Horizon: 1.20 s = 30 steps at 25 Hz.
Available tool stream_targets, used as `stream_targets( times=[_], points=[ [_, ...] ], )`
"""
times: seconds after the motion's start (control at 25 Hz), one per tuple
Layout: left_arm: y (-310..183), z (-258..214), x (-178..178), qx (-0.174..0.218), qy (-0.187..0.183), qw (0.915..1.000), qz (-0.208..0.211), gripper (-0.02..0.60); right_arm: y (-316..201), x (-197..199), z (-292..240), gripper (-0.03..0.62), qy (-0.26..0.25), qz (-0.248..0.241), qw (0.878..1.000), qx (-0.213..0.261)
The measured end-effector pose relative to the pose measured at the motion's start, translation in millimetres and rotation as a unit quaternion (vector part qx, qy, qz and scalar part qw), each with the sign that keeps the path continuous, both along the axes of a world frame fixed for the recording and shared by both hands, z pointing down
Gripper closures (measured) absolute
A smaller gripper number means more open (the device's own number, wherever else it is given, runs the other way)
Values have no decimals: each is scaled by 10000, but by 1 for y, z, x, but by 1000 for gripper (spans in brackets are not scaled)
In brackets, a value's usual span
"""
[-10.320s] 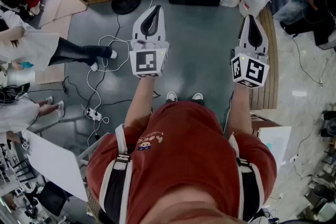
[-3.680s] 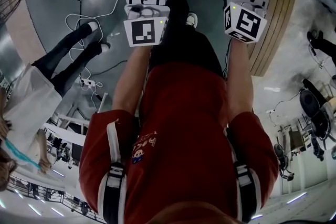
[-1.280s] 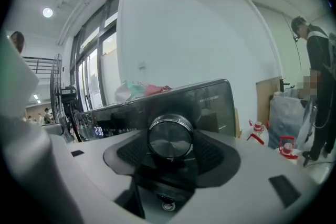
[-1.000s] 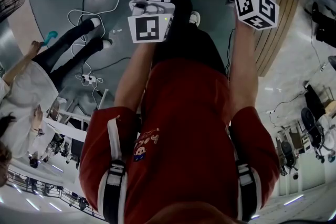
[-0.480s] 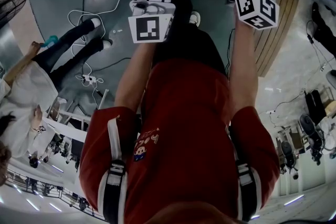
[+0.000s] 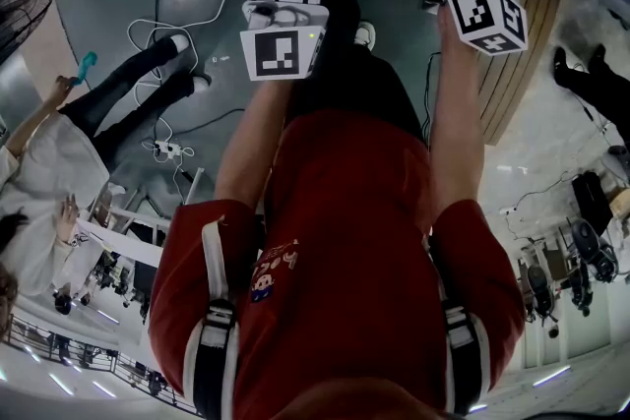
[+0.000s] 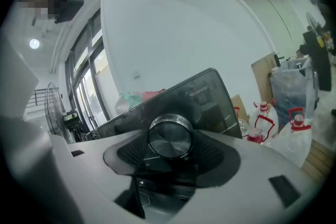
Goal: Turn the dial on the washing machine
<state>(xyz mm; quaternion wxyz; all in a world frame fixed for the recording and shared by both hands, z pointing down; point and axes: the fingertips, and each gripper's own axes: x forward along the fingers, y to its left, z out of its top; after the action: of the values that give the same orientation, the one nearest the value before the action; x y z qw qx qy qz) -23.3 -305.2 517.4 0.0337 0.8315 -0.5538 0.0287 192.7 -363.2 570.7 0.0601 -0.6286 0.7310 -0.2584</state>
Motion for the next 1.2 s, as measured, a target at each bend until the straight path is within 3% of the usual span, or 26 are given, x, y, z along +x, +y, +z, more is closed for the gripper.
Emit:
stream_targets(
  times=[0.28,1.2],
  points=[
    [-1,-1,0,28,31,10000,5,566,-1,3,1,318,-1362,211,9904,49],
    [1,0,-1,16,25,10000,28,565,0,2,3,318,-1549,243,9876,38]
  ],
)
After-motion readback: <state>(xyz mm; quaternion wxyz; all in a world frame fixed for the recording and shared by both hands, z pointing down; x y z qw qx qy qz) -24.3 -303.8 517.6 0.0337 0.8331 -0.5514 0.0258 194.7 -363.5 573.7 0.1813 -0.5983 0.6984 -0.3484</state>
